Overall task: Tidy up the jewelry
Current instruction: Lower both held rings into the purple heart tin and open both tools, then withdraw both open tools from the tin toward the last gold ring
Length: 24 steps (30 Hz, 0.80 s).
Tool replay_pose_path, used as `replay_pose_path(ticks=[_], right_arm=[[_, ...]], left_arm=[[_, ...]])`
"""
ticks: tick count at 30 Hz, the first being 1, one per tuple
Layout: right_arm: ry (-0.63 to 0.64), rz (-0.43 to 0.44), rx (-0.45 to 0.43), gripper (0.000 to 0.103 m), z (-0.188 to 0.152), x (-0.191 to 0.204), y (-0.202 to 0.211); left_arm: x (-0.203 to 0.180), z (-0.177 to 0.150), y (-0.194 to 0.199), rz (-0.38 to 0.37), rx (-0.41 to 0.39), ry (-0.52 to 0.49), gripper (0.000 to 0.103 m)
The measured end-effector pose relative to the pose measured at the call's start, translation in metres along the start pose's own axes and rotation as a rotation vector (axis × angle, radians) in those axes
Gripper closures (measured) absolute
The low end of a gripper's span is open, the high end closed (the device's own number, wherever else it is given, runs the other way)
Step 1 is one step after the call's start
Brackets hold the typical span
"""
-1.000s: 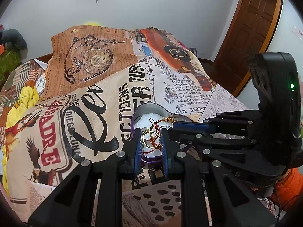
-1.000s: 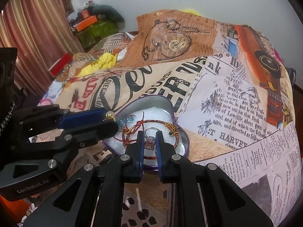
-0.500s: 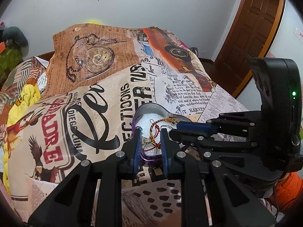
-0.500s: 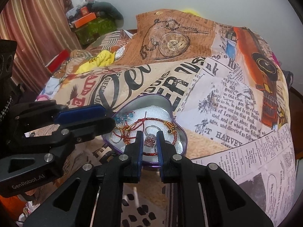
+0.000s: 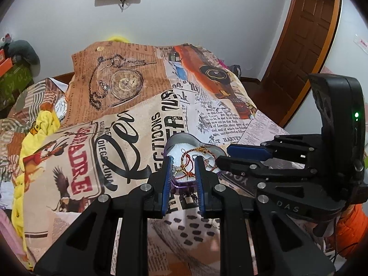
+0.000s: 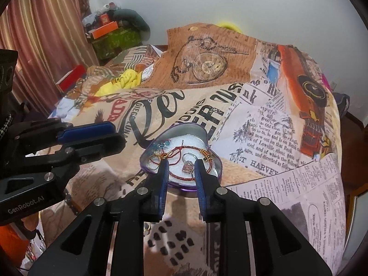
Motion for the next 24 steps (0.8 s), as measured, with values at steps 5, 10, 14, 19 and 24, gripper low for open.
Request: replay_pose_path(ticks=[5,10,14,19,24], right_arm=[[-0.009,-0.011,-0.015,0.082,-0.004,0.000,0.014],[-0.013,-0.013,-0.005,0.082,-0.013,0.000,0.022],[-0.015,-0.009,0.013,0.082,-0.024,0.002,0.024],[-0.009,0.005,0.066,0.081,-0.043,0.009,0.016],[0.040,0.033,0.127,0.081,-0.061,0.028,0.004]], left_arm=[[-0.006,-0.004,0.014,0.009,-0.009,-0.007,0.076],[-0.011,-0.016,0.021,0.012,0.002,-0.002,0.076],[-0.013,-0.032,0.019,0.009,0.039,0.008,0.076],[-0.012,-0.052,0.015,0.027,0.074,0.012,0.076],[-0.007,-0.071,0.012,0.020,0.104,0.045,0.076]])
Point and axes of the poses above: each gripper's, at about its wrist camera, not at the fingertips, and y roughly against the way its jaws point, x to its left, z to its top, the point moved 7 cm from there along -y, roughly the way its jaws point, and after that the axes turned 15 degrees about -z, right-handed, at the moved point
